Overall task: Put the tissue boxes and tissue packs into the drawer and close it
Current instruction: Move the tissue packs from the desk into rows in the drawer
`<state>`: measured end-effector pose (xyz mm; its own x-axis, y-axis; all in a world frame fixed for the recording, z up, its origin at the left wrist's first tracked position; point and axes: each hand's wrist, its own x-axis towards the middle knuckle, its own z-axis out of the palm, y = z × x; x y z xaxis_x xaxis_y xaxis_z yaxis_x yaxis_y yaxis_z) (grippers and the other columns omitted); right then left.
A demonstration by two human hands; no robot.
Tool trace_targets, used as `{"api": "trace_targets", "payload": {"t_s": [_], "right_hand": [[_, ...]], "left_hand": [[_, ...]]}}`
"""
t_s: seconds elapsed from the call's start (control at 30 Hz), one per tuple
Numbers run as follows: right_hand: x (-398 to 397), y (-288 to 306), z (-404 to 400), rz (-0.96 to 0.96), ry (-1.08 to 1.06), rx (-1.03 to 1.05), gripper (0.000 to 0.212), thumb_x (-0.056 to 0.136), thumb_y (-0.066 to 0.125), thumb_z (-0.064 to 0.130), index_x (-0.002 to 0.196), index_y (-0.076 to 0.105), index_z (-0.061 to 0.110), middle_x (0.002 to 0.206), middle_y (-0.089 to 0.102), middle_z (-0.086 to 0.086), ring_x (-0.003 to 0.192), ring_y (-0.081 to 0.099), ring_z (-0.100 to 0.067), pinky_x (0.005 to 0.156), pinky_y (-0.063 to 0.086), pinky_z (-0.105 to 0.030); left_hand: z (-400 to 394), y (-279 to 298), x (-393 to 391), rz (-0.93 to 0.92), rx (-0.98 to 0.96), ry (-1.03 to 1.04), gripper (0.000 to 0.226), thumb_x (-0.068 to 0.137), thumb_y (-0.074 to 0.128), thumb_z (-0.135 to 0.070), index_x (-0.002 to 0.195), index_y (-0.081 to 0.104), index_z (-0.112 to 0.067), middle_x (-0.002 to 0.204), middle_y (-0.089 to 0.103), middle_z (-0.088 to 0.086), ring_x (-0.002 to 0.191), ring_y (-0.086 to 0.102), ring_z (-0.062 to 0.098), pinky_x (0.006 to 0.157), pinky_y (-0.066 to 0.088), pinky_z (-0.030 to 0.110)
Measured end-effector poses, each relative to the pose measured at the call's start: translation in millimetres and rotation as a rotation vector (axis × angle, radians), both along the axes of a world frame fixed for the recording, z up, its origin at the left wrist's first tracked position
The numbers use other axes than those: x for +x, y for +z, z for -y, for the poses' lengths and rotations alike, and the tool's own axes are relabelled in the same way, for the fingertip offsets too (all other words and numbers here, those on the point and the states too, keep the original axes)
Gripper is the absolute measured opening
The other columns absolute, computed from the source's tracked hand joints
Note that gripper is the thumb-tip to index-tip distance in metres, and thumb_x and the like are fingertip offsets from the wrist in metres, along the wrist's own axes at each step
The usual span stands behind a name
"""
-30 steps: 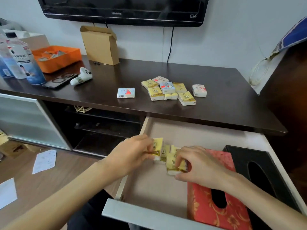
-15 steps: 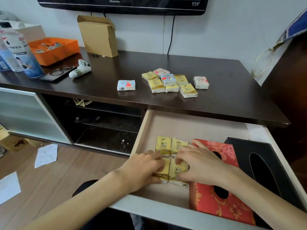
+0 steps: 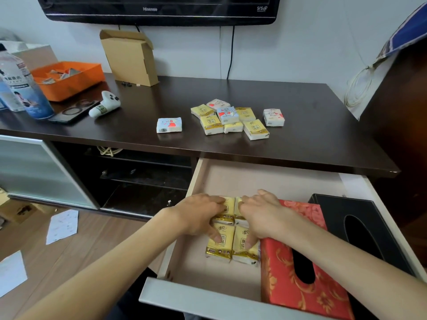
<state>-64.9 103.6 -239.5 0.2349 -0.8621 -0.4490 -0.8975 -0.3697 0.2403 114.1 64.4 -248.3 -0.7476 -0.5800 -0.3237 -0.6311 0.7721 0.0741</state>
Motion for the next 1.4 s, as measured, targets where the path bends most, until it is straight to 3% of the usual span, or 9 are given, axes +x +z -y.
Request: {"api": "trace_targets", "payload": {"t_s": [0.1,0.2,0.43,0.73,0.87,1.0,1.2,1.3,1.4], "right_hand": [[-2.3,0.3,-1.2,0.04,0.001,-0.111,0.059,0.062,0.088,0.06,0.071,0.045,0.02,0.096,0.066,0.002,0.1,0.068,-0.023,0.076,0.036,-0.036],[-1.1,3.1,-3.7,0.049,-0.013,-0.118,0.064,0.063,0.09,0.055,0.064,0.036,0.021,0.073,0.049,0.006,0.095,0.068,-0.024,0.069,0.032,-0.036],[-13.4,12.9,-6.6,0.108,0.009,-0.185,0.065,0.073,0.074,0.063,0.12,0.065,0.019,0.123,0.056,-0.003,0.122,0.047,-0.026,0.102,0.034,-0.043],[-68.5,67.5,49.1,0.835,-0.214,-0.546,0.025,0.089,0.064,0.044,0.113,0.069,0.037,0.115,0.068,0.021,0.109,0.061,-0.006,0.086,0.051,-0.035],[-86.6,53.3,96.2,0.733,-0.199,-0.642,0.057,0.097,0.061,0.036,0.149,0.045,0.019,0.154,0.044,0.004,0.14,0.035,-0.016,0.103,0.042,-0.04],[-88.0,29.8,112.2,0.665,-0.195,-0.697,0.059,0.094,0.045,0.052,0.14,0.053,0.017,0.14,0.05,0.003,0.126,0.043,-0.02,0.092,0.046,-0.036],[-95.1,24.5,115.2,0.806,-0.169,-0.764,0.044,0.084,0.06,0.048,0.117,0.063,0.019,0.128,0.046,0.005,0.121,0.037,-0.018,0.093,0.046,-0.037],[-98.2,25.6,118.4,0.898,-0.22,-0.576,0.044,0.087,0.065,0.043,0.124,0.054,0.022,0.152,0.036,0.004,0.138,0.03,-0.015,0.098,0.04,-0.037],[-98.8,28.5,120.0,0.934,-0.3,-0.476,0.052,0.082,0.061,0.049,0.129,0.047,0.029,0.149,0.039,0.011,0.125,0.047,-0.012,0.085,0.037,-0.035]], "left_hand": [[-1.4,-2.0,-1.7,-0.053,0.007,0.005,0.072,0.078,0.072,-0.057,0.136,0.054,-0.017,0.158,0.038,0.004,0.136,0.044,0.03,0.111,0.034,0.039],[-0.8,-2.8,-0.9,-0.068,-0.015,0.008,0.072,0.079,0.072,-0.056,0.137,0.052,-0.018,0.157,0.038,0.004,0.135,0.044,0.029,0.111,0.035,0.039],[-0.9,-1.8,6.2,-0.151,-0.164,0.006,0.088,0.072,0.07,-0.067,0.141,0.049,-0.017,0.165,0.01,0.007,0.153,-0.012,0.024,0.122,-0.001,0.041],[40.4,55.5,13.2,-0.657,-0.152,0.236,0.048,0.094,0.058,-0.044,0.138,0.054,-0.028,0.145,0.048,-0.012,0.134,0.043,0.004,0.11,0.037,0.025],[97.5,72.4,-9.4,-0.694,-0.203,0.363,0.061,0.096,0.056,-0.034,0.152,0.036,-0.021,0.16,0.032,-0.004,0.147,0.028,0.014,0.117,0.029,0.034],[134.0,57.5,-19.2,-0.606,-0.137,0.497,0.076,0.099,0.051,-0.038,0.159,0.01,-0.016,0.165,0.021,0.001,0.15,0.021,0.019,0.116,0.027,0.035],[143.0,35.5,-14.4,-0.763,-0.411,0.472,0.05,0.09,0.061,-0.049,0.124,0.061,-0.013,0.121,0.044,-0.004,0.111,0.041,0.015,0.093,0.048,0.034],[147.8,47.1,-11.6,-0.676,-0.409,0.41,0.047,0.083,0.066,-0.055,0.106,0.063,-0.015,0.129,0.048,0.002,0.125,0.04,0.022,0.102,0.043,0.037],[149.2,66.9,-8.6,-0.489,-0.202,0.416,0.05,0.08,0.061,-0.066,0.106,0.056,-0.024,0.122,0.057,-0.002,0.12,0.051,0.021,0.094,0.049,0.041]]}}
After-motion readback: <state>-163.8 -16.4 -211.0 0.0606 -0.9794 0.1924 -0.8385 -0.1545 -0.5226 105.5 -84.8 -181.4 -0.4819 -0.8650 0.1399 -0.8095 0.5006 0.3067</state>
